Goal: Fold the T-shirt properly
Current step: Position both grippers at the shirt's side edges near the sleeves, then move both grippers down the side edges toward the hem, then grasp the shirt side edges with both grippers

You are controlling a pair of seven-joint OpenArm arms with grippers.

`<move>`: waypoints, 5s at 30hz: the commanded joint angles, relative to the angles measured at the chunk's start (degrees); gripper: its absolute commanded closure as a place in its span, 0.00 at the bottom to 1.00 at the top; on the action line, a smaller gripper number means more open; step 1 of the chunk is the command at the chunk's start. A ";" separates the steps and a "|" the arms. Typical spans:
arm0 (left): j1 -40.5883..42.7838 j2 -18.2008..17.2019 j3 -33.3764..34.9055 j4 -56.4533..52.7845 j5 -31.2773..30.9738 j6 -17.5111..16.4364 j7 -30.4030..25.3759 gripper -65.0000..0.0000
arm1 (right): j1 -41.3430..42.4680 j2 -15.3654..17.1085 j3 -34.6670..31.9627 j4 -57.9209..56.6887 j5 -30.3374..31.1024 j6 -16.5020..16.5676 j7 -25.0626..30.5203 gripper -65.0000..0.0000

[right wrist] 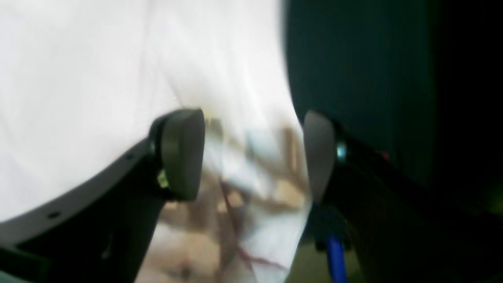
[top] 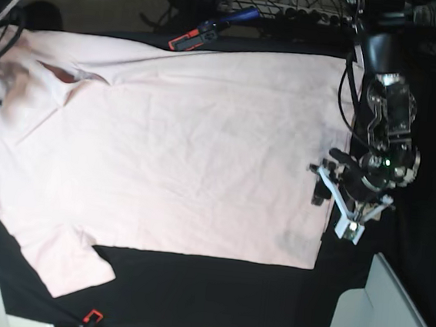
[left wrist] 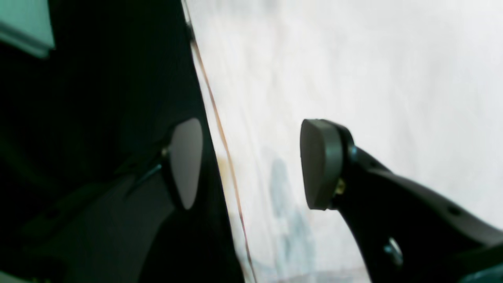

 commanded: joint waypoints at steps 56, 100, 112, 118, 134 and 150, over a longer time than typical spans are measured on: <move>-24.89 -7.68 11.96 -49.21 -7.74 5.86 -11.60 0.40 | 31.27 7.23 -27.83 -53.19 0.73 -9.45 38.56 0.31; -23.04 -7.50 11.43 -48.95 -7.83 5.86 -11.60 1.00 | 28.02 6.44 -27.74 -55.83 0.90 -12.44 43.22 0.98; -23.22 -7.85 11.43 -48.86 -8.09 5.86 -11.60 1.00 | 28.72 6.88 -27.92 -48.62 0.82 -12.44 41.46 0.33; -23.57 -9.70 11.34 -48.86 -8.36 5.86 -11.60 1.00 | 28.81 6.53 -27.83 -48.62 0.82 -12.44 41.11 0.17; -25.33 -13.30 11.34 -48.86 -7.83 5.86 -11.78 1.00 | 27.93 6.53 -27.83 -48.27 0.82 -12.09 41.11 0.17; -26.12 -14.97 11.78 -48.86 -8.09 5.86 -11.60 1.00 | 27.93 4.86 -28.36 -48.18 0.64 -11.92 41.20 0.16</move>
